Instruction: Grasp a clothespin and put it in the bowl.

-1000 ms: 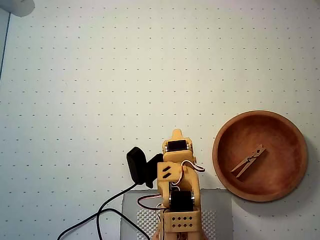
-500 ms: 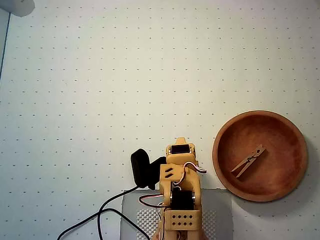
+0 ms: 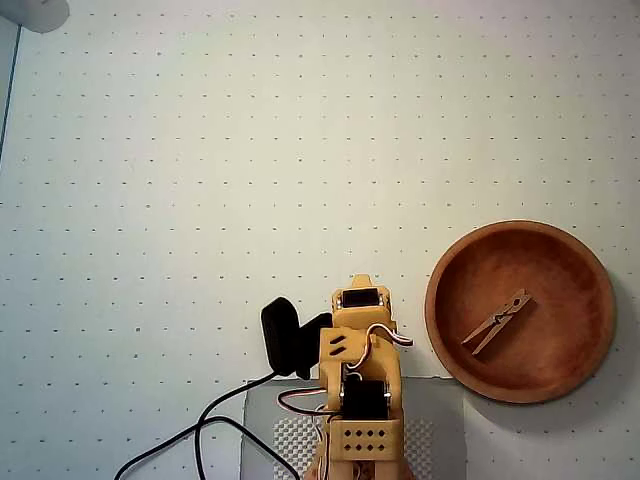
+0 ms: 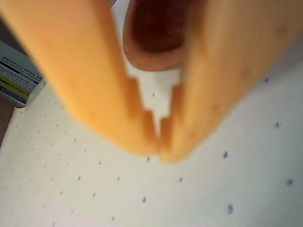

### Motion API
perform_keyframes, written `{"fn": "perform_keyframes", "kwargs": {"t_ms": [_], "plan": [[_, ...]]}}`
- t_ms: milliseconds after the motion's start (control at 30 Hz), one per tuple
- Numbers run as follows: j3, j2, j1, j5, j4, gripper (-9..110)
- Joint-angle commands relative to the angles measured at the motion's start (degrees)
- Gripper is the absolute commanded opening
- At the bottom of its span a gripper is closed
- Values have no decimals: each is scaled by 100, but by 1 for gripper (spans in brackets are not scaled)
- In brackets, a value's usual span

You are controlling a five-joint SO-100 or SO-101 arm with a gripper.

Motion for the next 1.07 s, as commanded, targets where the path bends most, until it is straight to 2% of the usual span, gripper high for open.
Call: {"fn": "perform_keyframes", "kwargs": {"t_ms": [0, 167, 1033], "plan": [[-114, 88, -9, 9, 18, -2], [-123, 88, -44, 272, 9, -2], [-123, 62, -18, 281, 26, -2]]}}
